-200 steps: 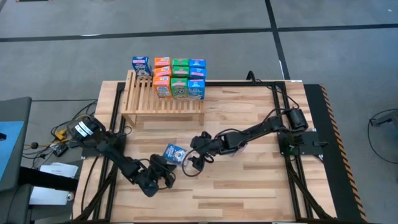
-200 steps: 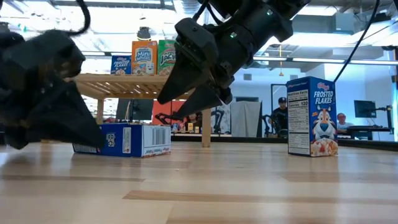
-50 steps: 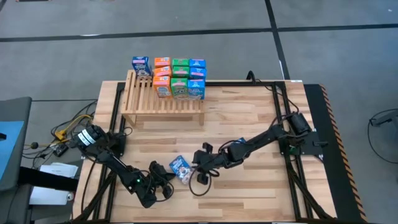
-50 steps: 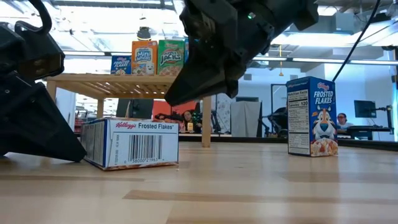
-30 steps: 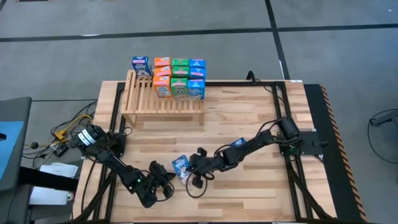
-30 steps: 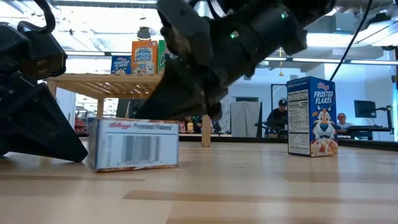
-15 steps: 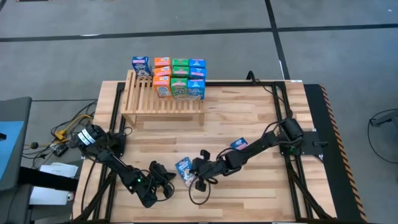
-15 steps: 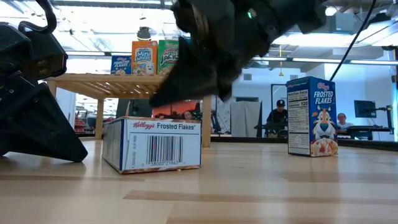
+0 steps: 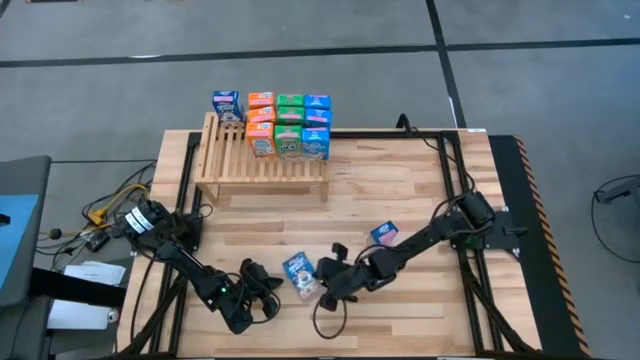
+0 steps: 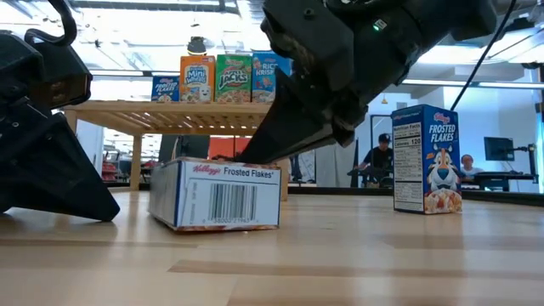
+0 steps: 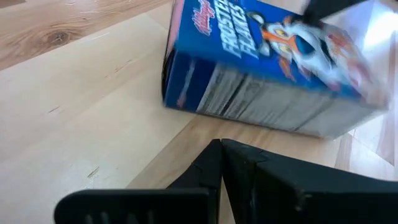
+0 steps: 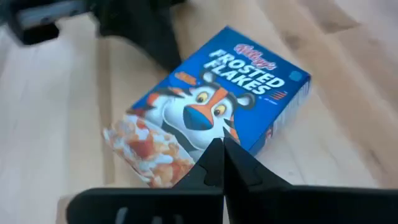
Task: Stack cereal on shelf
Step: Put the left blue cereal on the shelf
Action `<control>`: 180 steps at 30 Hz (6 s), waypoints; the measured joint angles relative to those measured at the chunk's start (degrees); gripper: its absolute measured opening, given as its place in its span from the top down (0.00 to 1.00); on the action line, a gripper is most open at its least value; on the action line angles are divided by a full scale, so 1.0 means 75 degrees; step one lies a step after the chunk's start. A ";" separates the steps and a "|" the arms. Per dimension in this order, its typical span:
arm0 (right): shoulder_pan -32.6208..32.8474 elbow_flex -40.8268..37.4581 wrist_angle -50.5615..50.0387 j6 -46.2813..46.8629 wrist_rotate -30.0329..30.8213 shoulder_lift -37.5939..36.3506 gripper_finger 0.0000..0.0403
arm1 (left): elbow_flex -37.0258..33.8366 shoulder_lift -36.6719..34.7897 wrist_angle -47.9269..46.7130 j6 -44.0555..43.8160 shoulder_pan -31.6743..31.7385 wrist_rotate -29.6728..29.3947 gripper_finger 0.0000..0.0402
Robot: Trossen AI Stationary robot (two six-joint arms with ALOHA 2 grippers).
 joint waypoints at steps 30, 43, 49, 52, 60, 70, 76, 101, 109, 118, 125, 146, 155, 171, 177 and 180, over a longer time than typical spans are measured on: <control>0.0165 -0.0864 -0.0163 0.1346 0.0484 0.0018 0.97 | 0.0000 -0.0390 0.0009 -0.0396 0.0099 -0.0363 1.00; 0.0165 -0.0856 -0.0119 0.1345 0.0494 0.0015 0.96 | 0.0035 -0.0843 0.1739 0.2016 0.1112 -0.1019 1.00; 0.0170 -0.0854 -0.0107 0.1319 0.0362 0.0006 0.96 | 0.0035 -0.0230 0.2687 0.2289 0.1166 -0.0372 1.00; 0.0170 -0.0849 -0.0101 0.1306 0.0353 0.0003 0.96 | 0.0035 -0.0102 0.2725 0.2291 0.1183 -0.0363 1.00; 0.0170 -0.0849 -0.0104 0.1206 0.0335 0.0003 0.96 | 0.0044 -0.0114 0.2229 0.1835 0.1115 -0.0327 1.00; 0.0113 -0.0849 0.0142 0.0744 0.0331 0.0000 0.94 | 0.0044 -0.0117 0.1728 0.1242 0.0965 -0.0466 1.00; -0.0114 -0.0852 0.0678 0.0371 0.0230 -0.0003 0.94 | 0.0041 -0.0128 0.1516 0.1310 0.0968 -0.0364 1.00; -0.0287 -0.0749 0.0806 0.0300 -0.0471 -0.0023 0.91 | 0.0032 -0.0358 0.1350 0.1461 0.0996 -0.0149 1.00; -0.0281 -0.0233 -0.0826 0.0510 -0.1248 -0.0023 0.65 | 0.0035 -0.1827 -0.0191 0.2902 0.1143 0.0236 0.90; -0.0275 0.0851 -0.3630 0.0672 -0.1897 -0.0701 0.28 | 0.0035 -0.3102 -0.1128 0.4113 0.1553 0.1835 0.56; -0.0281 0.1754 -0.4516 0.2069 -0.1662 -0.1142 0.21 | 0.0038 -0.4135 -0.2484 0.4653 0.1693 0.2314 0.39; -0.0823 0.6449 -0.6310 0.4552 -0.0439 0.2235 0.21 | 0.0035 -0.6509 -0.6480 0.6063 0.1422 0.2347 0.32; -0.0869 0.6463 -0.6476 0.4747 -0.0137 0.2239 0.21 | 0.0032 -0.6592 -0.6861 0.6074 0.1405 0.2309 0.32; -0.1047 0.6480 -0.6695 0.4954 -0.0880 0.2244 0.21 | 0.0032 -0.6592 -0.6899 0.5614 0.1405 0.2418 0.32; -0.0981 0.6480 -0.6728 0.5091 -0.0876 0.2244 0.21 | 0.0032 -0.6592 -0.6903 0.5477 0.1405 0.2553 0.32; -0.0995 0.6480 -0.6731 0.5088 -0.0772 0.2244 0.21 | 0.0032 -0.6589 -0.6903 0.5468 0.1405 0.2549 0.32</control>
